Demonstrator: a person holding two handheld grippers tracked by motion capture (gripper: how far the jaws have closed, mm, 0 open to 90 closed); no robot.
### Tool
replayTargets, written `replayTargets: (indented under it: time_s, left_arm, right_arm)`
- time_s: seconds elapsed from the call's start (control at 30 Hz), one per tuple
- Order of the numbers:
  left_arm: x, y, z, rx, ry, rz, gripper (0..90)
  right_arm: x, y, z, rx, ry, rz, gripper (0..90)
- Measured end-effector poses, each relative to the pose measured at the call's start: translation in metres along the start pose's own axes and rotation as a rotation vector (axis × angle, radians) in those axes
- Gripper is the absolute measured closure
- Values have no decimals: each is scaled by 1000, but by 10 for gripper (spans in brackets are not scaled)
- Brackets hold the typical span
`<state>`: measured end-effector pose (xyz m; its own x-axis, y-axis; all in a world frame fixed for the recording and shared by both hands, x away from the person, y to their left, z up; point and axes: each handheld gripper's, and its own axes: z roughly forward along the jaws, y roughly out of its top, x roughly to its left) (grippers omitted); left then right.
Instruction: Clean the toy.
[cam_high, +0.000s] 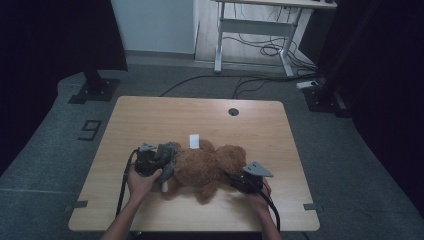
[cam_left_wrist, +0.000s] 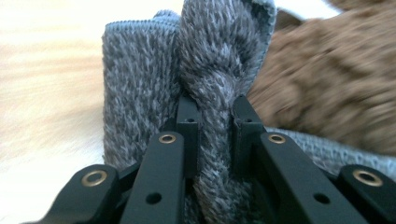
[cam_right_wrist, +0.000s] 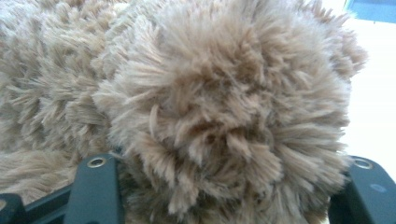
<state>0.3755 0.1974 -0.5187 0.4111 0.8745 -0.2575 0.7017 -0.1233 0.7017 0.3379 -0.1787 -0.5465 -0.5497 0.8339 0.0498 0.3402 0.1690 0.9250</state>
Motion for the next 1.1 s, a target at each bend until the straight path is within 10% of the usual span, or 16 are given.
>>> replayTargets:
  time_s: [0.2,0.5,0.87,1.03,1.1]
  left_arm:
    - [10,-6,-9,-5,-5,-31,774]
    - [-42,59,-29,-140,-92,70,773]
    - [-136,106,29,-100,-164,221,772]
    - [-139,92,55,-22,-117,254,770]
    - [-126,85,53,-36,-142,205,771]
  right_arm:
    - [-2,0,0,2,8,4,359]
    - [-1,1,2,0,-14,1,364]
    - [-3,3,9,-15,-64,5,371]
    - [-5,2,8,-10,-45,1,368]
    - [-4,2,7,-7,-40,-6,366]
